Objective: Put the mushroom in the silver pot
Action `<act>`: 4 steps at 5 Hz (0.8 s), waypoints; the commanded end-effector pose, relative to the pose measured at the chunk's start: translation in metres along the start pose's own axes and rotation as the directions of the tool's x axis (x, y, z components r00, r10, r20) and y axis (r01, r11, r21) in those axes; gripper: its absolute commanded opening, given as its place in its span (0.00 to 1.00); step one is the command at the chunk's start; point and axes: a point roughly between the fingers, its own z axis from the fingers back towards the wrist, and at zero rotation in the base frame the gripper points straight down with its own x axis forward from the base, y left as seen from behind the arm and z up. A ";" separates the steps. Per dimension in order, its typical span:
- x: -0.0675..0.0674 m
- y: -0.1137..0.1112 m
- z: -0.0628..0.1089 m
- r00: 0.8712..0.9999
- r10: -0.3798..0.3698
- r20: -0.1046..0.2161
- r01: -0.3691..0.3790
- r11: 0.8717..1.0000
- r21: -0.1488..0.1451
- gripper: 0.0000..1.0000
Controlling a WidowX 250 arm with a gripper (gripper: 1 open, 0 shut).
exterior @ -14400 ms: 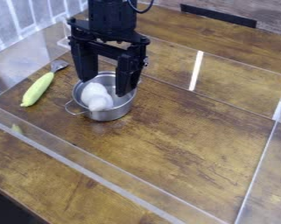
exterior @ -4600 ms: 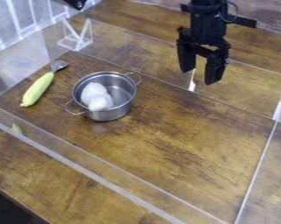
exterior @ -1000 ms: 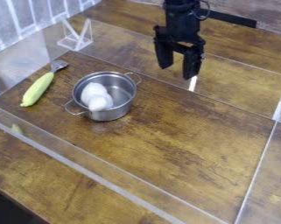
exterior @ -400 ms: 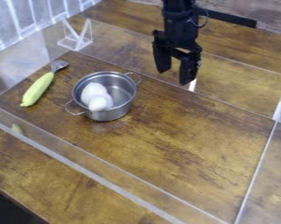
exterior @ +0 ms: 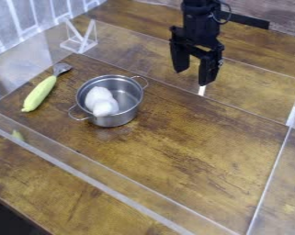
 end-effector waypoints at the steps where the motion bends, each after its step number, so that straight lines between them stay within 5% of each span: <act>1: 0.012 0.001 0.072 0.984 -0.081 0.158 0.073 0.996 0.057 1.00; 3: -0.001 0.022 0.070 0.985 -0.006 0.172 -0.004 0.998 0.058 1.00; 4: -0.004 0.029 0.064 0.983 -0.029 0.180 0.021 0.999 0.045 1.00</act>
